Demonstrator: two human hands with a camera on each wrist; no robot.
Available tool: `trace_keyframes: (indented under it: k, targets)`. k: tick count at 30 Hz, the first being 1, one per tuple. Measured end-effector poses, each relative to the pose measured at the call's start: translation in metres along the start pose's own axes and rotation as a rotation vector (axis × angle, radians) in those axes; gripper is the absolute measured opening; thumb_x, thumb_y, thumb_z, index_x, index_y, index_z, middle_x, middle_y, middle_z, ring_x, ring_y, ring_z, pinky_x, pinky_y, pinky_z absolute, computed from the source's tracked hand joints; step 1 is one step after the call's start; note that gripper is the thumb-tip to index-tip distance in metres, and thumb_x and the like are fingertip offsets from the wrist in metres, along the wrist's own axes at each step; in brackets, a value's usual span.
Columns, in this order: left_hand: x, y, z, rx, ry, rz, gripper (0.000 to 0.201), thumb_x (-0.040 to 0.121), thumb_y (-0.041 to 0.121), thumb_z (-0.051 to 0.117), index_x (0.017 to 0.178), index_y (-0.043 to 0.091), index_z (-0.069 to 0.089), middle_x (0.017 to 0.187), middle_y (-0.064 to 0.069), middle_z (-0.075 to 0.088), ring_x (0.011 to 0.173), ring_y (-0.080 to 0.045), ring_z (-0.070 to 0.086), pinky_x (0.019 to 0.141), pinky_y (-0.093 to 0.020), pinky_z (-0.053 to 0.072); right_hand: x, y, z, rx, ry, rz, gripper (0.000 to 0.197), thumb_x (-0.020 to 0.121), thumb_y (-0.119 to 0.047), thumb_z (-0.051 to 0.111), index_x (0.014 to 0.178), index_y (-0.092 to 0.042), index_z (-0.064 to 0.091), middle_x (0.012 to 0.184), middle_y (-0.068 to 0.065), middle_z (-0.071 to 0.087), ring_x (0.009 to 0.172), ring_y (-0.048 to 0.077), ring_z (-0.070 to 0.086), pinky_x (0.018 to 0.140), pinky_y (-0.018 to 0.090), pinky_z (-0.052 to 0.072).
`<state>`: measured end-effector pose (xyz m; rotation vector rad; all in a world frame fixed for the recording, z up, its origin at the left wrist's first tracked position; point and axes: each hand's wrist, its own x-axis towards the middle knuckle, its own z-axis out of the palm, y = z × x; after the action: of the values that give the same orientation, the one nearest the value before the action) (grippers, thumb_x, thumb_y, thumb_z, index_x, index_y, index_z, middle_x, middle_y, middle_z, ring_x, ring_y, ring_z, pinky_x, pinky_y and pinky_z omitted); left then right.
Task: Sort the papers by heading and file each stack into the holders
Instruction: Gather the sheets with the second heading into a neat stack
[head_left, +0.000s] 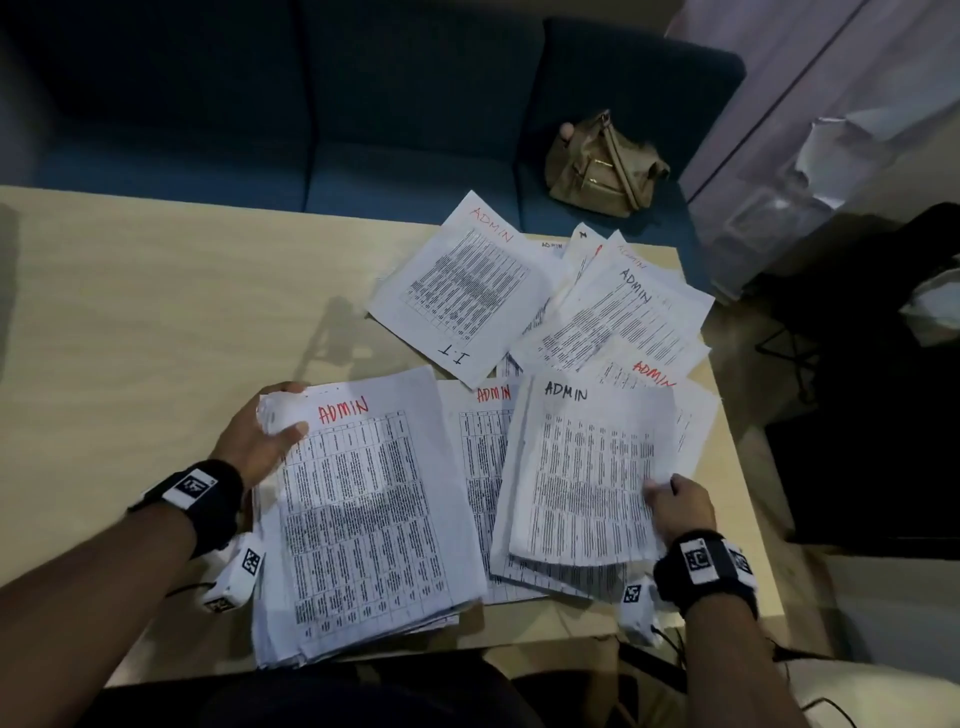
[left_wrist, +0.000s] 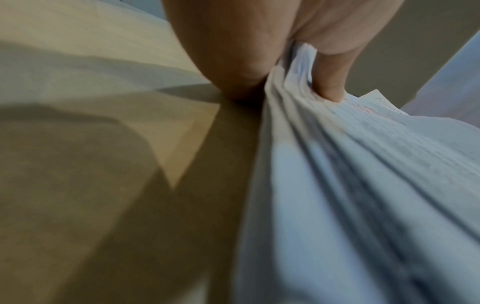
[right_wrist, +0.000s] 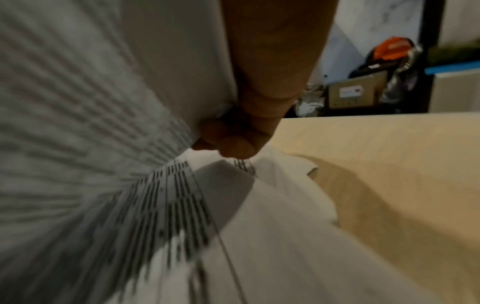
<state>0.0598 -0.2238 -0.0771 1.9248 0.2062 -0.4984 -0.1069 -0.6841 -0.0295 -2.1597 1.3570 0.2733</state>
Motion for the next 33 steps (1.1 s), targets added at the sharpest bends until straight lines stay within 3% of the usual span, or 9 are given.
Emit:
trace_keyframes:
  k: [4,7,10,13,19,23,26,30,33]
  targets:
    - [0.0,0.001,0.001,0.037,0.001,0.018,0.041,0.085,0.005,0.066,0.114,0.033,0.057,0.122,-0.004,0.06,0.112,-0.03,0.055,0.092,-0.039,0.045,-0.013,-0.011,0.024,-0.164,0.044,0.052,0.073,0.079,-0.032,0.075,0.132,0.001,0.038,0.135,0.024,0.038,0.125,0.042,0.037,0.101,0.05,0.037]
    - [-0.002,0.001,0.0,0.034,-0.003,0.014,0.042,0.085,0.005,0.066,0.114,0.034,0.057,0.123,-0.004,0.06,0.112,-0.03,0.056,0.095,-0.041,0.045,-0.019,-0.023,0.033,-0.039,0.038,0.08,0.083,0.076,-0.026,0.079,0.137,0.002,0.03,0.137,0.026,0.037,0.125,0.045,0.04,0.099,0.049,0.043]
    - [-0.004,0.003,0.001,0.006,0.012,0.002,0.04,0.086,0.001,0.064,0.118,0.024,0.056,0.123,-0.005,0.059,0.111,-0.03,0.056,0.086,-0.034,0.046,-0.02,-0.027,0.031,0.072,-0.033,0.107,0.062,0.081,-0.021,0.074,0.129,0.003,0.041,0.123,0.026,0.056,0.106,0.04,0.058,0.08,0.038,0.05]
    - [-0.006,0.005,0.003,-0.02,0.002,-0.009,0.04,0.086,0.001,0.064,0.115,0.027,0.058,0.122,-0.004,0.06,0.111,-0.029,0.056,0.083,-0.031,0.047,-0.024,-0.033,0.016,0.093,-0.007,-0.058,0.024,0.089,-0.023,0.062,0.102,-0.004,0.057,0.102,0.018,0.065,0.081,0.029,0.056,0.07,0.031,0.044]
    - [-0.012,0.011,-0.001,-0.02,-0.008,-0.024,0.04,0.086,0.006,0.065,0.113,0.036,0.059,0.121,0.0,0.061,0.11,-0.027,0.058,0.096,-0.041,0.048,-0.041,-0.07,-0.036,0.321,0.087,-0.461,0.028,0.084,-0.034,0.065,0.081,-0.007,0.06,0.064,0.012,0.064,0.056,0.024,0.059,0.061,0.039,0.051]
    - [-0.014,0.014,-0.002,0.022,-0.014,-0.039,0.039,0.087,0.012,0.065,0.112,0.041,0.058,0.123,0.004,0.057,0.108,-0.025,0.055,0.092,-0.038,0.049,-0.048,-0.113,-0.039,0.541,0.085,-0.568,0.026,0.086,-0.032,0.066,0.084,-0.006,0.062,0.068,0.003,0.062,0.063,0.016,0.055,0.067,0.032,0.043]
    - [-0.012,0.015,-0.003,0.051,-0.03,-0.052,0.037,0.088,0.019,0.066,0.113,0.044,0.056,0.125,0.005,0.056,0.108,-0.025,0.056,0.091,-0.039,0.048,-0.057,-0.138,-0.002,0.512,-0.055,-0.568,0.029,0.082,-0.037,0.07,0.074,-0.01,0.062,0.056,-0.008,0.06,0.051,0.008,0.052,0.055,0.029,0.043]
    - [-0.015,0.019,-0.002,-0.142,-0.046,-0.061,0.029,0.088,0.049,0.058,0.115,0.04,0.059,0.13,0.002,0.058,0.119,-0.022,0.053,0.098,-0.037,0.041,-0.083,-0.156,0.068,0.411,-0.308,-0.537,0.025,0.074,-0.039,0.071,0.09,-0.021,0.067,0.08,-0.002,0.071,0.069,0.016,0.067,0.061,0.029,0.054]
    - [-0.019,0.023,0.001,-0.297,-0.007,-0.121,0.041,0.096,0.044,0.05,0.132,0.025,0.051,0.138,0.002,0.052,0.128,-0.02,0.047,0.108,-0.04,0.034,-0.108,-0.156,0.109,0.201,-0.455,-0.547,0.02,0.084,-0.021,0.066,0.103,-0.016,0.061,0.089,-0.001,0.068,0.076,0.014,0.065,0.055,0.016,0.047]
